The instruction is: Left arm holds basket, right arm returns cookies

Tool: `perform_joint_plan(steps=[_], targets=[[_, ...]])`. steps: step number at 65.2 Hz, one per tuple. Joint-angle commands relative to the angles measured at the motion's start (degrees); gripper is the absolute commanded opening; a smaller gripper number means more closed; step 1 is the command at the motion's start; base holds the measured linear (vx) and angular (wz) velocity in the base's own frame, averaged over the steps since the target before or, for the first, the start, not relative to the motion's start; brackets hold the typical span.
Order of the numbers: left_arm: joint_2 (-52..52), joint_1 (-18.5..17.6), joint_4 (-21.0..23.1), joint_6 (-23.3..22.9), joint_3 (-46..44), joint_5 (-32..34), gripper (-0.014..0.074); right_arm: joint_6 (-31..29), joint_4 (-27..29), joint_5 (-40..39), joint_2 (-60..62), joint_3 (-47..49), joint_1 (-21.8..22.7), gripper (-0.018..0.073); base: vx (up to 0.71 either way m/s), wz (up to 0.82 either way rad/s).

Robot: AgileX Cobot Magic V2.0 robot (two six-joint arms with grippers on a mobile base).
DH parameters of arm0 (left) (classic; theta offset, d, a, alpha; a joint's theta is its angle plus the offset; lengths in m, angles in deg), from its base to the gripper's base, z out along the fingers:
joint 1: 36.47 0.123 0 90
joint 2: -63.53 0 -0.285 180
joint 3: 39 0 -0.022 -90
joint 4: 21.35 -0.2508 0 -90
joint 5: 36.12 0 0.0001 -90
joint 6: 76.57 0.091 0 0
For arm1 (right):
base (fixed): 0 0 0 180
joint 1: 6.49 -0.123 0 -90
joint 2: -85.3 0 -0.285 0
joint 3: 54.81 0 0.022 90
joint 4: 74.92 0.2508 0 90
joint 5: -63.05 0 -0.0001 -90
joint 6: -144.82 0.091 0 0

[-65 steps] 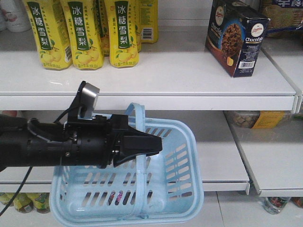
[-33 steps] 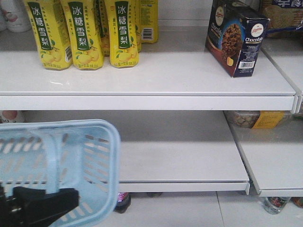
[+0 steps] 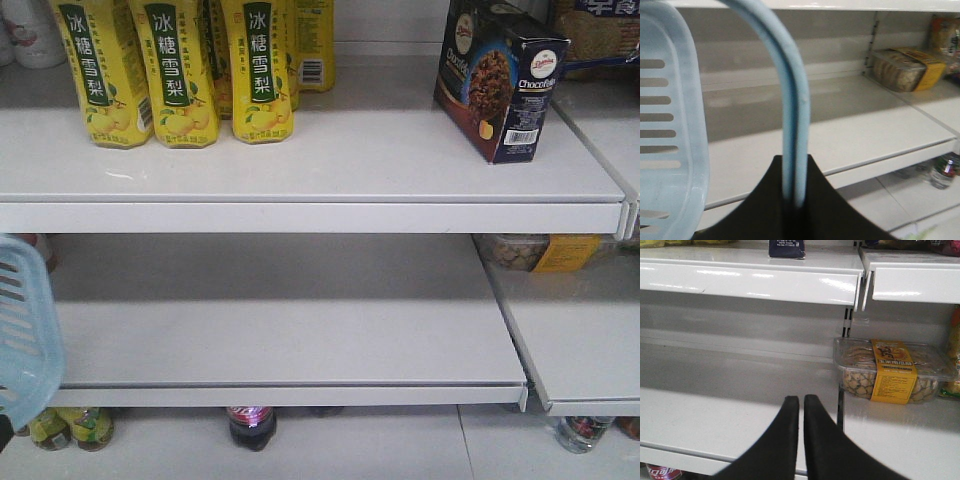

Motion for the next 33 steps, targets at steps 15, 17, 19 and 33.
perform_joint_plan(steps=[15, 17, 19, 33], targets=[[8.65, 18.12, -1.77, -0.14, 6.38, 8.93, -0.0003, -0.28, -0.38, -4.5, -0.52, 1.59, 0.21, -0.0011, 0.0, 0.0], [9.88, 19.92, -1.37, -0.14, 7.21, 9.62, -0.0003, -0.28, -0.38, -4.5, -0.52, 1.59, 0.21, -0.0011, 0.0, 0.0], [10.85, 21.46, -0.86, -0.14, 7.3, 9.31, -0.0003, -0.28, -0.38, -4.5, -0.52, 1.59, 0.21, -0.0011, 0.0, 0.0], [10.46, 25.6, -1.08, 0.11, 7.23, 10.53, -0.0003, -0.28, -0.38, -4.37, -0.52, 1.59, 0.21, -0.0011, 0.0, 0.0]])
